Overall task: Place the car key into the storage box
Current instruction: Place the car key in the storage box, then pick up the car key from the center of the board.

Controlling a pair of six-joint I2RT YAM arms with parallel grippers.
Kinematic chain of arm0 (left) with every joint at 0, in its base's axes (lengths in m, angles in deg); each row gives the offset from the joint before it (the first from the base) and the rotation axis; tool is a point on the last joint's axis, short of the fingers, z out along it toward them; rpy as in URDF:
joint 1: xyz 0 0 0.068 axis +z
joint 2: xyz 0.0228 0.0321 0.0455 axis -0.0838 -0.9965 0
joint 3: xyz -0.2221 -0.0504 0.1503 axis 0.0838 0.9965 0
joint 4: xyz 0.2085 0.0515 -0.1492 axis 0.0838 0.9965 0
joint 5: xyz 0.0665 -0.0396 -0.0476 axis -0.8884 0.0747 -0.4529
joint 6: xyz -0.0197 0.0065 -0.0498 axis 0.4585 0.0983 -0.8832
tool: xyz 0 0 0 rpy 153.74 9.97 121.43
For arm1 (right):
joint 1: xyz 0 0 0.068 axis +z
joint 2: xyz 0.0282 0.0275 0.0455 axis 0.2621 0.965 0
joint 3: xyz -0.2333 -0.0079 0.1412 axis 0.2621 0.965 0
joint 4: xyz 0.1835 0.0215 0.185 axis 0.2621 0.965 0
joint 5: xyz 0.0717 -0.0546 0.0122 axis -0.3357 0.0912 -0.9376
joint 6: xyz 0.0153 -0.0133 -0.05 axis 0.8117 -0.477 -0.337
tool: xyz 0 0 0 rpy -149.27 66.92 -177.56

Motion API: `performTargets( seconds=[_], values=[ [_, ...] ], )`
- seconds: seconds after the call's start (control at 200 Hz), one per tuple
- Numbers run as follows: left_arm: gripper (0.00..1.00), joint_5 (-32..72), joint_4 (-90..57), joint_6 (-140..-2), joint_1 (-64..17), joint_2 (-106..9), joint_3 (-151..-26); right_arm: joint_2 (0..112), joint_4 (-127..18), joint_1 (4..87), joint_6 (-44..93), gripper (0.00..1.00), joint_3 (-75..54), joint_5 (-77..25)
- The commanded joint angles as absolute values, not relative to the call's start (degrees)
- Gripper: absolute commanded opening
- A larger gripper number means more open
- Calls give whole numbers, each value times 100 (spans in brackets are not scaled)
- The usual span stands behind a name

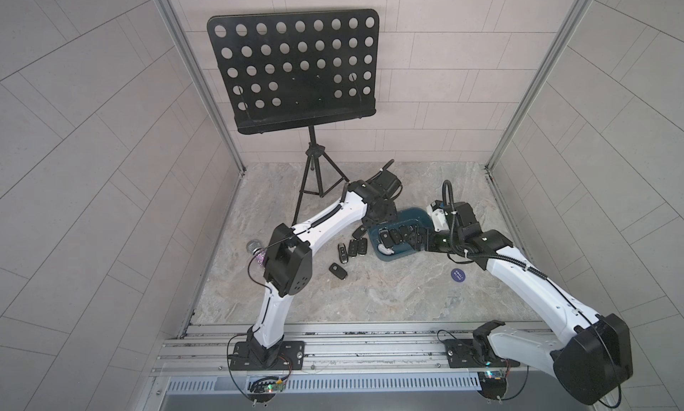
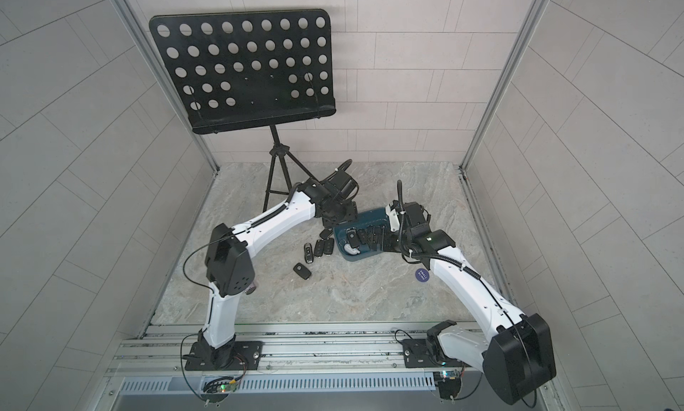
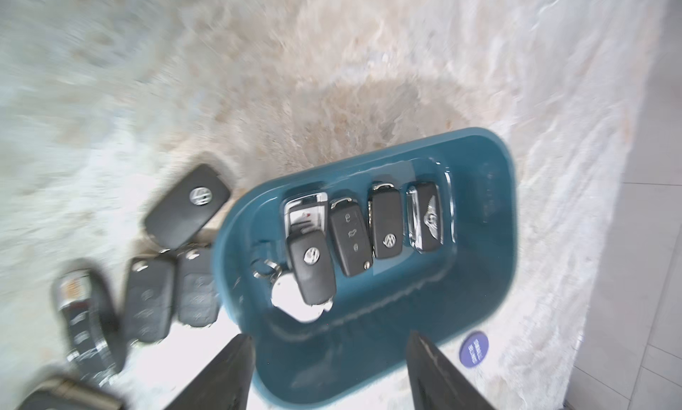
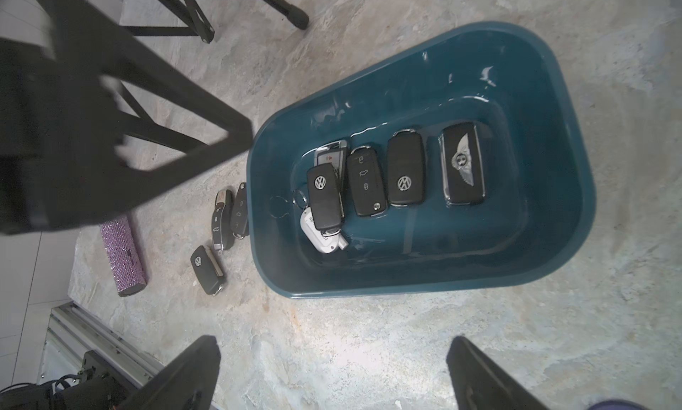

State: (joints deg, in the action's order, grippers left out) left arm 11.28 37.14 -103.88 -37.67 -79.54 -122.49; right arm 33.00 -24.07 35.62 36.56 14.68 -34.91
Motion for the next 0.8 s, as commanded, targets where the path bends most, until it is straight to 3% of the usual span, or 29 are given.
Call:
performTargets(
  seconds=[0.0,0.32,0.796],
  values=[
    [77,788,3602,-10213,-3613,-7359,-11508,3211,-2579,3806,3815,99,1479,-3383],
    [100,551,3334,-10264,-2815,-5505,-9216,3942,-2776,4926,3885,94,994,-2907],
    [100,1276,3368,-10018,-1089,-4234,-7618,5902,-2716,6072,3719,80,-413,-2550]
  ],
)
